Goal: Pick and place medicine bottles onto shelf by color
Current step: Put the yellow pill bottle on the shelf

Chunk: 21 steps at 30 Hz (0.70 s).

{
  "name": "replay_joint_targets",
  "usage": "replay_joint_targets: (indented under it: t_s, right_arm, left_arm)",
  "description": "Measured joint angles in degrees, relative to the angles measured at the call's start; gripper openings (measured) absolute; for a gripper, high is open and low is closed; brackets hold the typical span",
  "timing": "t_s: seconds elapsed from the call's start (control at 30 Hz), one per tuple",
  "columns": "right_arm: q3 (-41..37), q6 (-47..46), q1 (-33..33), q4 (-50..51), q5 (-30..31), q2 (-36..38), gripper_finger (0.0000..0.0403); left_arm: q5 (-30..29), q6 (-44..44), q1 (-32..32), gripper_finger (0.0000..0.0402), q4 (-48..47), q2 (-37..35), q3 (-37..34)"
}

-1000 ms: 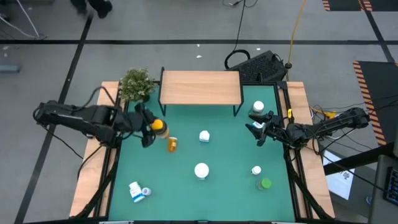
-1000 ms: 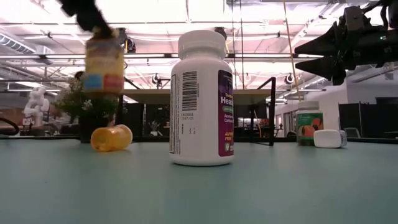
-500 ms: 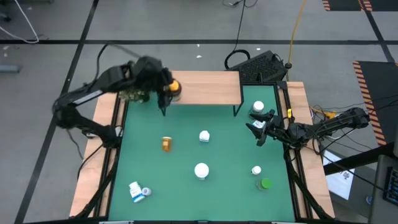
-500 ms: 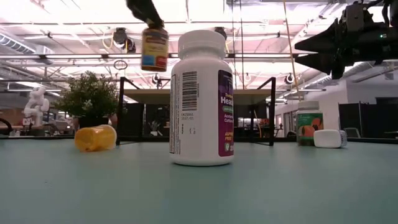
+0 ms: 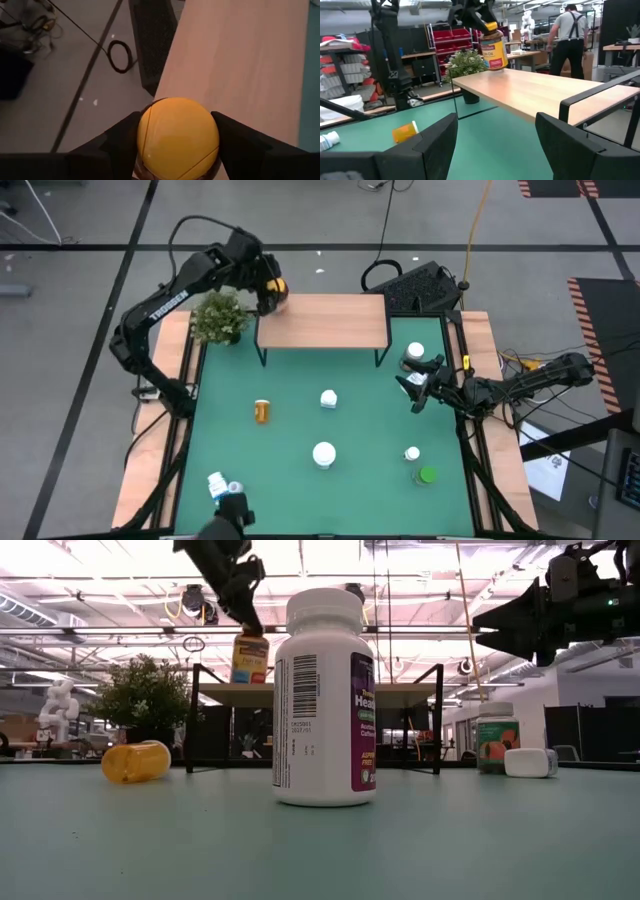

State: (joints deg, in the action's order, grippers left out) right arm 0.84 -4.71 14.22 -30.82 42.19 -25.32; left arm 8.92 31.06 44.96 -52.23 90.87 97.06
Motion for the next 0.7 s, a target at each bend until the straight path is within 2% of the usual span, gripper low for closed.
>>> replay_joint_targets:
  t_s: [0.17,0.33,0.7]
  right_arm:
    - [0.0,-0.14,0.0,-0.18,0.0,0.0,0.0263]
    - [0.0,-0.55,0.0,-0.25,0.02,0.0,0.0263]
    - [0.0,-0.81,0.0,-0.23,0.01,0.02,0.0263]
  left_arm:
    - [3.81,0.54,4.0,0.0225,0.48,1.75,0.03]
    - [6.82,0.37,6.04,0.024,1.87,3.39,0.31]
    - [7.55,-1.17,6.11,0.0245,4.55,4.7,0.13]
